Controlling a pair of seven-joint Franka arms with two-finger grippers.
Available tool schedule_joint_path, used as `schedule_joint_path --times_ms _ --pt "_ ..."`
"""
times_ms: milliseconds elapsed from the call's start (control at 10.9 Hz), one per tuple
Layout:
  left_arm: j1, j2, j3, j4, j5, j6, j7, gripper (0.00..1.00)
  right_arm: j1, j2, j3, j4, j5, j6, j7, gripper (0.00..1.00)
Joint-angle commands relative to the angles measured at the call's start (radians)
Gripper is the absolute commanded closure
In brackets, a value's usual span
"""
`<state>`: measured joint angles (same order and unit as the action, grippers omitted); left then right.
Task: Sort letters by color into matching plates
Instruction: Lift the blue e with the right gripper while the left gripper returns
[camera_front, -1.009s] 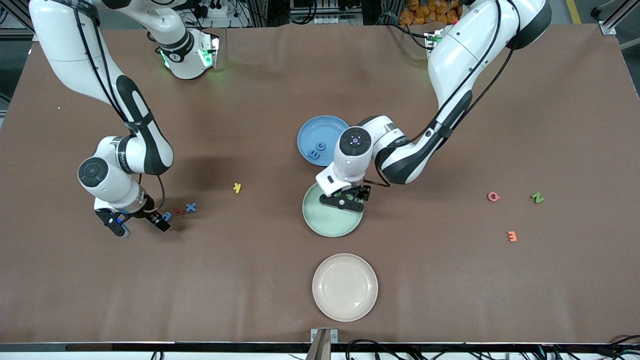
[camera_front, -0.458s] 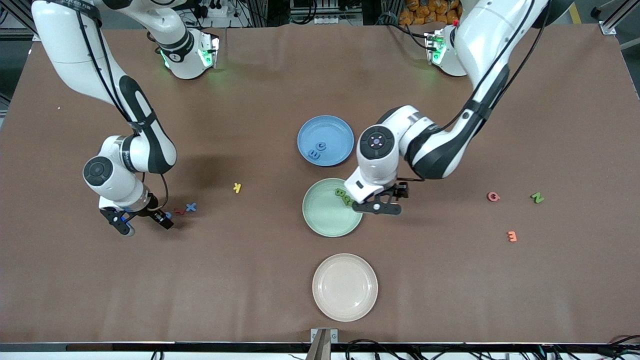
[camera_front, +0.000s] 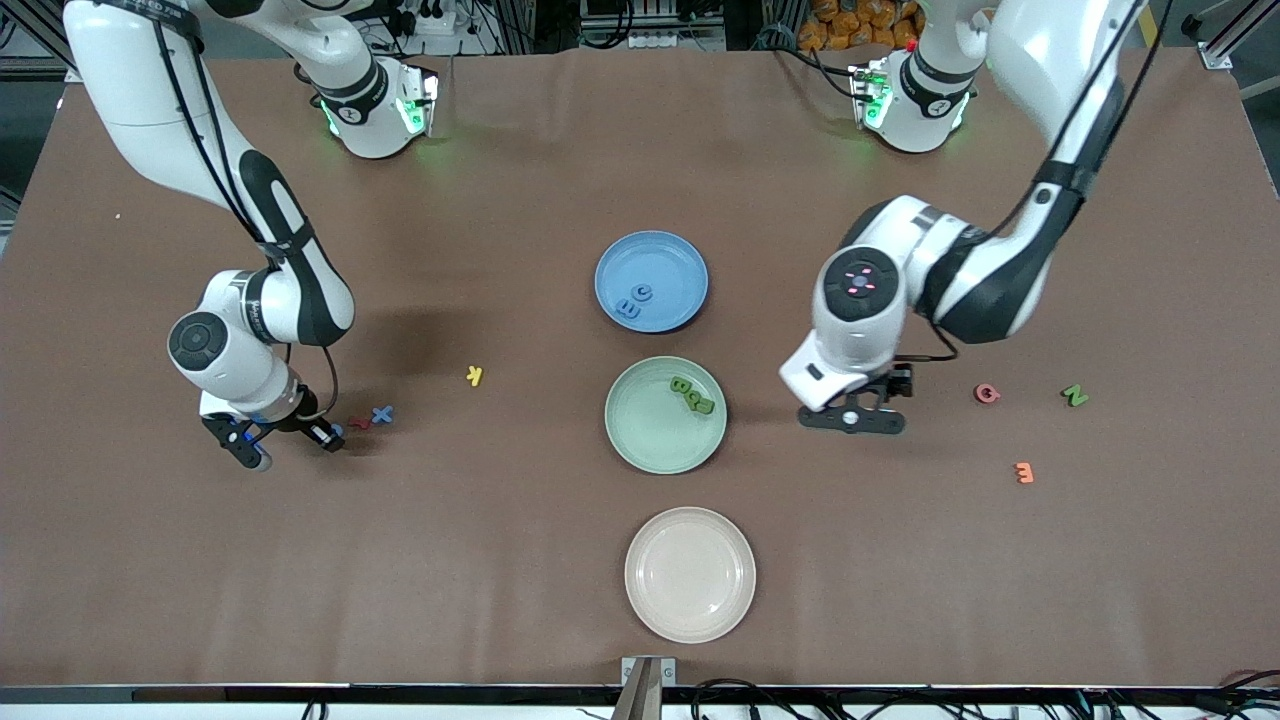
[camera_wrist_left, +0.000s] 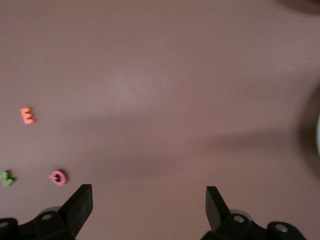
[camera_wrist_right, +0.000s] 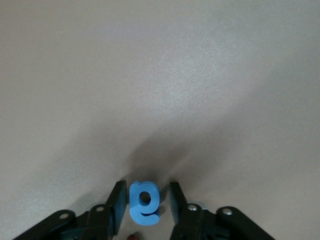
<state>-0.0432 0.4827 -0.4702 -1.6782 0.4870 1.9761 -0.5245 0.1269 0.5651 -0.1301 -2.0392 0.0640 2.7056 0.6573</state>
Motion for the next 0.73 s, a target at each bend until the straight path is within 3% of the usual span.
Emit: schedule_joint_path --times_ms 0,183,458,642 --pt "0.153 -0.126 -0.022 -0.187 0.019 0.140 0.122 0.00 -0.009 -0.002 0.018 -0.029 0.011 0.039 -0.011 0.70" --pt "0.321 -0.150 -0.068 -0.273 0.010 0.257 0.208 0.00 -0.009 0.004 0.021 -0.038 0.013 0.056 -0.010 0.76" --pt "0.593 -0.148 -0.223 -0.336 0.010 0.311 0.311 0.00 -0.004 0.006 0.021 -0.038 0.011 0.057 -0.013 0.80" --pt "0.689 -0.145 -0.235 -0.363 0.010 0.358 0.464 0.00 -0.004 -0.017 0.047 -0.030 -0.019 0.050 -0.059 0.83"
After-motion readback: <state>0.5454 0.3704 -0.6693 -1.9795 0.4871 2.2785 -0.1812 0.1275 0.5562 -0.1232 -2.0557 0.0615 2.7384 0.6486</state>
